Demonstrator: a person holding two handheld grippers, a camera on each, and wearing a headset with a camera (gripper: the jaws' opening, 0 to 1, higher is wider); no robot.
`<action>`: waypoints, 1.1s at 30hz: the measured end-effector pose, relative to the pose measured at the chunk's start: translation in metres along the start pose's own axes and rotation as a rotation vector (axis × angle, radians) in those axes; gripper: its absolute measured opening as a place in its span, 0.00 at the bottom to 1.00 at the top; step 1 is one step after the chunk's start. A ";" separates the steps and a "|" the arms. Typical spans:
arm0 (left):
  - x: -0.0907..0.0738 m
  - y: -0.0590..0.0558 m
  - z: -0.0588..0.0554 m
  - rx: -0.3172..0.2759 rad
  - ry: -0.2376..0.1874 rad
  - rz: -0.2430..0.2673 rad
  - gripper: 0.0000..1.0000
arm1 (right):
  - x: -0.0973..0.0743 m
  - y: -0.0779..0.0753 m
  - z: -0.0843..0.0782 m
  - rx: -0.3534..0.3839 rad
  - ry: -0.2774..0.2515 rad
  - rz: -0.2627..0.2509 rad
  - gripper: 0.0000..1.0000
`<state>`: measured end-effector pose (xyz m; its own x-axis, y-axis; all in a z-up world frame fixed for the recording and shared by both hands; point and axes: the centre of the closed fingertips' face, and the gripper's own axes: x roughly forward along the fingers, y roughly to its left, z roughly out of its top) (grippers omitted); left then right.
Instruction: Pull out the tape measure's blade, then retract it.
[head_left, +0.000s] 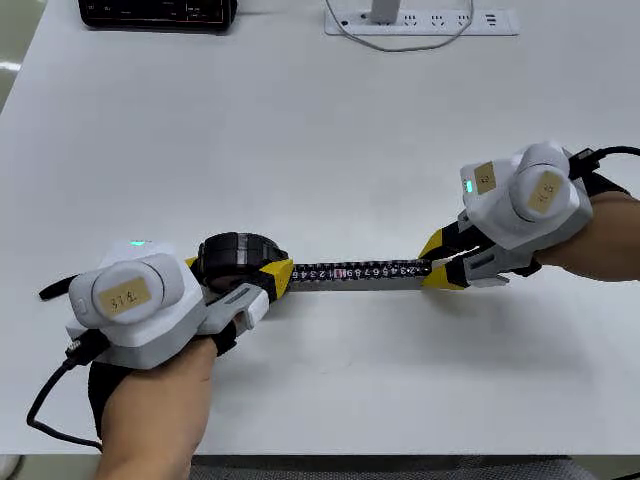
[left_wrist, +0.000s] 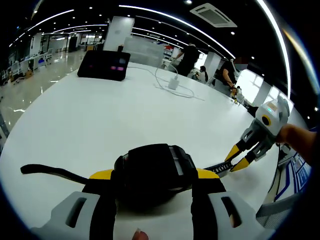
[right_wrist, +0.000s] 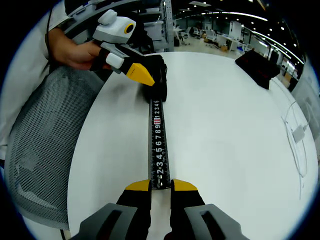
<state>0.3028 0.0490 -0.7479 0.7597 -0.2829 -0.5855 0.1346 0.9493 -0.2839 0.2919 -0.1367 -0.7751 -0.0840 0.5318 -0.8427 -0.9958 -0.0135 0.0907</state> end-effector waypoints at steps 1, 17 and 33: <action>0.000 0.000 0.000 0.000 0.000 -0.001 0.56 | 0.001 0.000 0.001 0.000 -0.001 0.001 0.10; 0.000 0.001 0.000 -0.006 -0.002 -0.003 0.56 | 0.010 0.001 0.015 0.000 -0.015 0.019 0.10; 0.000 0.002 0.000 -0.011 -0.004 -0.005 0.56 | 0.022 0.001 0.032 -0.007 -0.028 0.039 0.10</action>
<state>0.3033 0.0509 -0.7488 0.7613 -0.2875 -0.5812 0.1319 0.9462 -0.2954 0.2900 -0.0985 -0.7765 -0.1222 0.5544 -0.8232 -0.9920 -0.0410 0.1197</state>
